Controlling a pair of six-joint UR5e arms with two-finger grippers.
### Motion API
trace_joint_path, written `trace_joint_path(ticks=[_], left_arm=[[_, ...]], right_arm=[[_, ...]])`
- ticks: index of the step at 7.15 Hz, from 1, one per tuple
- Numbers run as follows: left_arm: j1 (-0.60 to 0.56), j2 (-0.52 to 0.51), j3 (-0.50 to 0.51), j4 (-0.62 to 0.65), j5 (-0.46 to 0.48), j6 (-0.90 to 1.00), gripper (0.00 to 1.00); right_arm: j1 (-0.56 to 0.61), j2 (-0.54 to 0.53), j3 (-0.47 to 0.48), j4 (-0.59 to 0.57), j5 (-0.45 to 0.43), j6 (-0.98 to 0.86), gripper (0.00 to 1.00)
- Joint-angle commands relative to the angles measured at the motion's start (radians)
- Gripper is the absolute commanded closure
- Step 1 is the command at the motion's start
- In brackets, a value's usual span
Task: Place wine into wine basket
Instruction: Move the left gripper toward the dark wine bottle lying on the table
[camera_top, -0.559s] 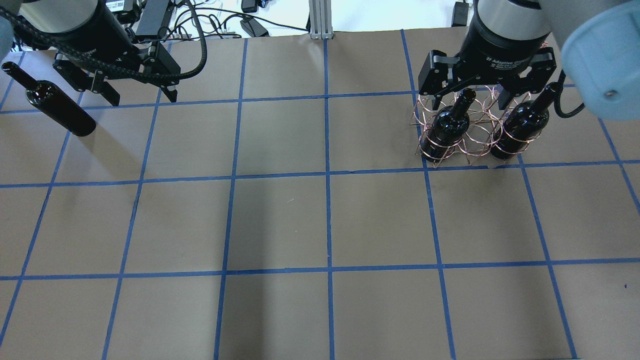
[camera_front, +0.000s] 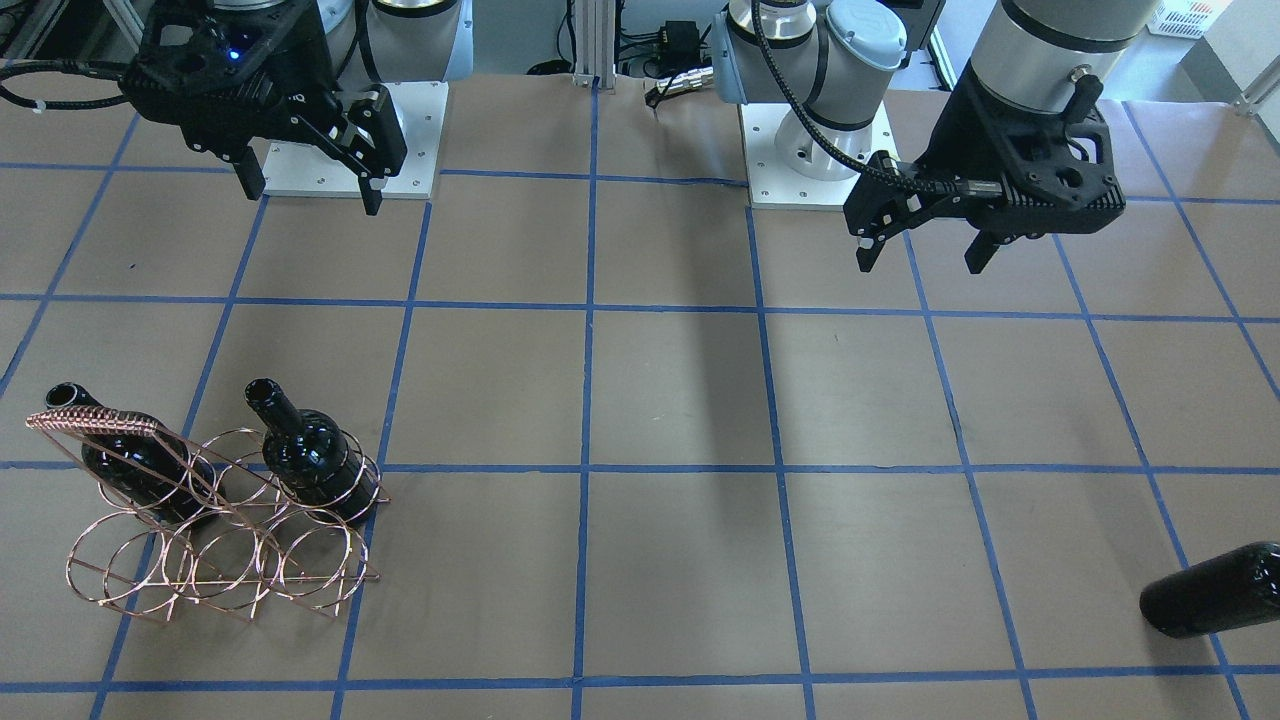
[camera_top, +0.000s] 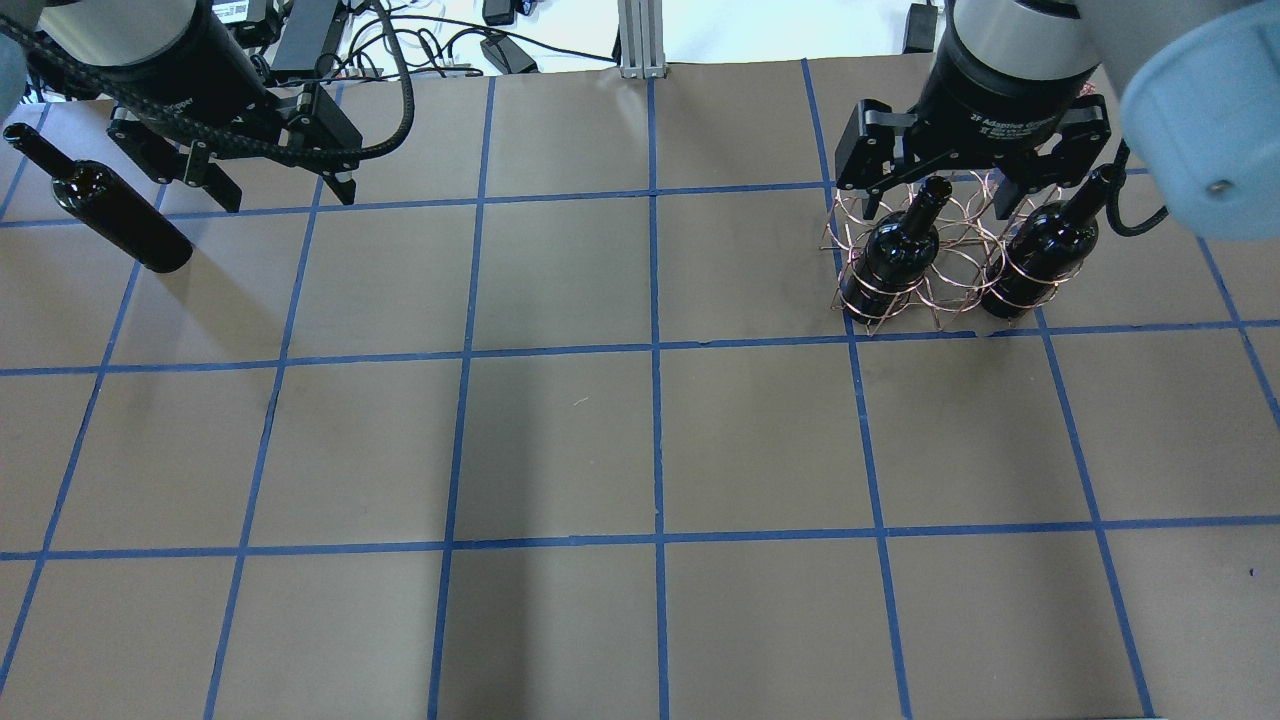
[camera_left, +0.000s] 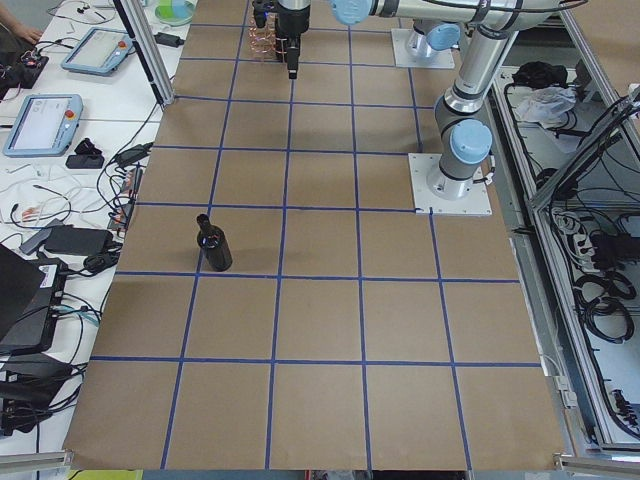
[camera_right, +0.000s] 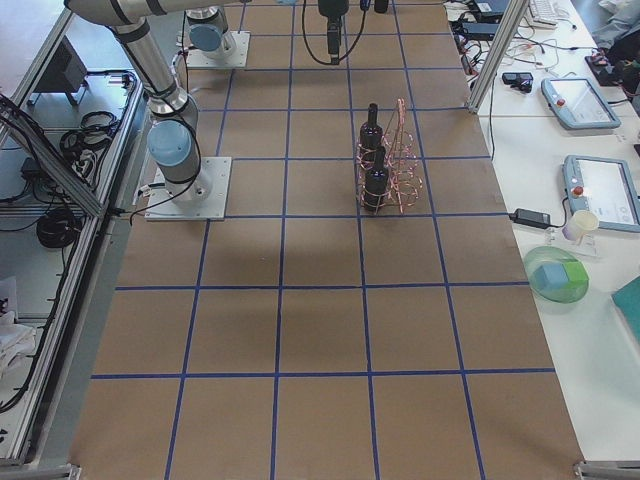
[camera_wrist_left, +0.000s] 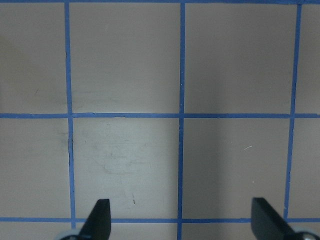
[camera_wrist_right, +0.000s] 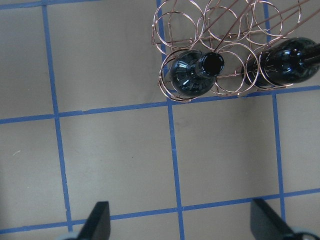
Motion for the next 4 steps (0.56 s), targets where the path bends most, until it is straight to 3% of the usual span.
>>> trace_joint_path(ticks=[1,4], left_arm=[[0.003,0.006,0.000,-0.010,0.004,0.002,0.00],[0.001,0.004,0.003,-0.008,0.001,0.000,0.00]], right_arm=[[-0.001,0.000,0.000,0.000,0.001,-0.006,0.00],[-0.001,0.000,0.000,0.000,0.000,-0.009,0.00]])
